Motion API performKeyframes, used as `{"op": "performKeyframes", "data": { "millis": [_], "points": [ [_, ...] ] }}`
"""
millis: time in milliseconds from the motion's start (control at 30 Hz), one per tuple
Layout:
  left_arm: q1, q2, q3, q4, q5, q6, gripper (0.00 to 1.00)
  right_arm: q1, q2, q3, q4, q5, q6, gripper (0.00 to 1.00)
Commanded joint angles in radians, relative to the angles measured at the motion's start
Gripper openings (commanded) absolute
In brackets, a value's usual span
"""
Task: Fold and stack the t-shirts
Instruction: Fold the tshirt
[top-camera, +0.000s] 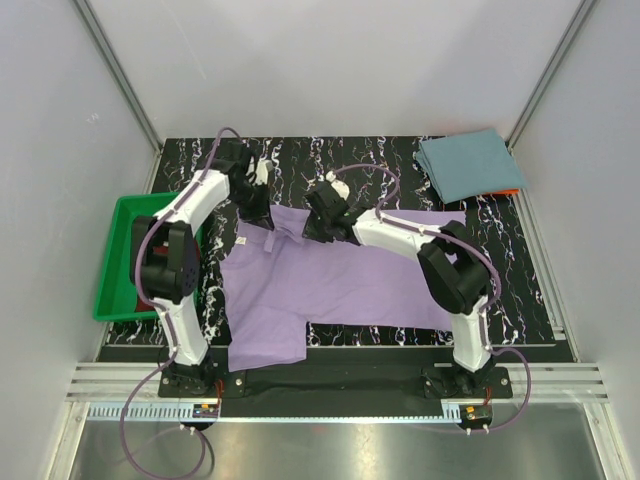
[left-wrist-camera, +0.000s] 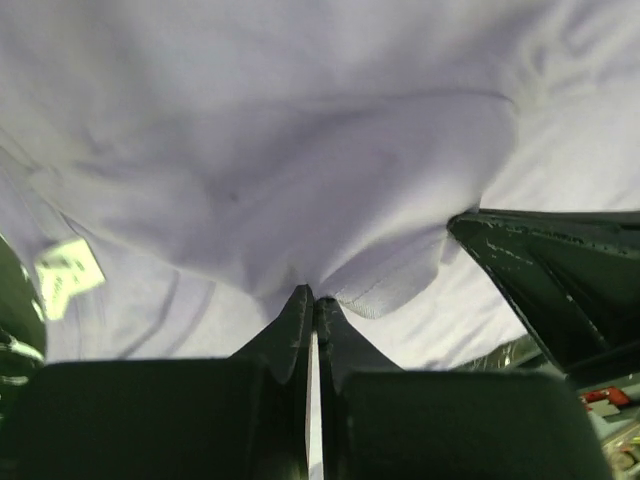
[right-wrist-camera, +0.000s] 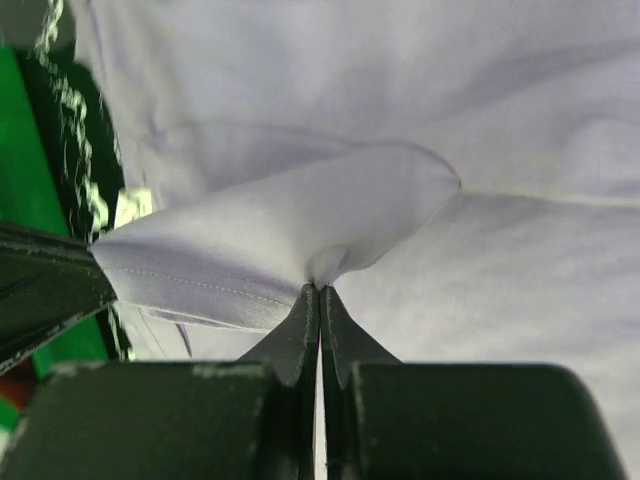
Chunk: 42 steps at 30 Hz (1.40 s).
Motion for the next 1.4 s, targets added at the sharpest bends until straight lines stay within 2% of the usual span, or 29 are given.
{"op": "performKeyframes", "data": {
  "millis": [0,100,333,367,433,500,533,600,800,1033,1133,1367],
  "points": [
    [-0.072,-0.060,-0.012,-0.053,-0.058,0.059,0.02,0.002,-0.092,-0.061,-0.061,-0.050,-0.106,0.00],
    [-0.107,-0.067,-0.041,-0.118,-0.145,0.070,0.02,0.002,-0.122,-0.083,-0.092,-0.083,-0.159,0.00],
    [-0.146,-0.146,-0.167,-0.156,-0.221,0.041,0.14,0.004,-0.201,-0.172,-0.119,-0.157,-0.242,0.00],
    [-0.146,-0.165,-0.182,-0.153,-0.239,0.019,0.27,0.002,-0.203,-0.182,-0.113,-0.198,-0.247,0.00],
    [-0.138,-0.196,-0.228,-0.123,-0.339,-0.081,0.43,0.004,-0.194,-0.205,-0.087,-0.229,-0.250,0.00],
    [-0.097,-0.262,-0.271,-0.040,-0.327,-0.145,0.57,0.004,-0.186,-0.222,-0.076,-0.244,-0.247,0.00],
    [-0.080,-0.287,-0.297,-0.008,-0.310,-0.198,0.57,0.002,-0.183,-0.228,-0.060,-0.248,-0.241,0.00],
    [-0.045,-0.333,-0.357,0.075,-0.282,-0.235,0.58,0.004,-0.189,-0.239,-0.044,-0.260,-0.235,0.00],
    [-0.043,-0.376,-0.532,0.279,-0.222,-0.350,0.54,0.004,-0.180,-0.229,-0.021,-0.277,-0.222,0.00],
    [-0.043,-0.330,-0.609,0.370,-0.225,-0.380,0.50,0.002,-0.168,-0.245,-0.009,-0.271,-0.210,0.00],
    [-0.043,-0.310,-0.604,0.371,-0.245,-0.375,0.45,0.002,-0.160,-0.241,-0.010,-0.271,-0.209,0.00],
    [-0.043,-0.282,-0.584,0.356,-0.252,-0.364,0.22,0.002,-0.143,-0.238,-0.006,-0.266,-0.199,0.00]
  ]
}}
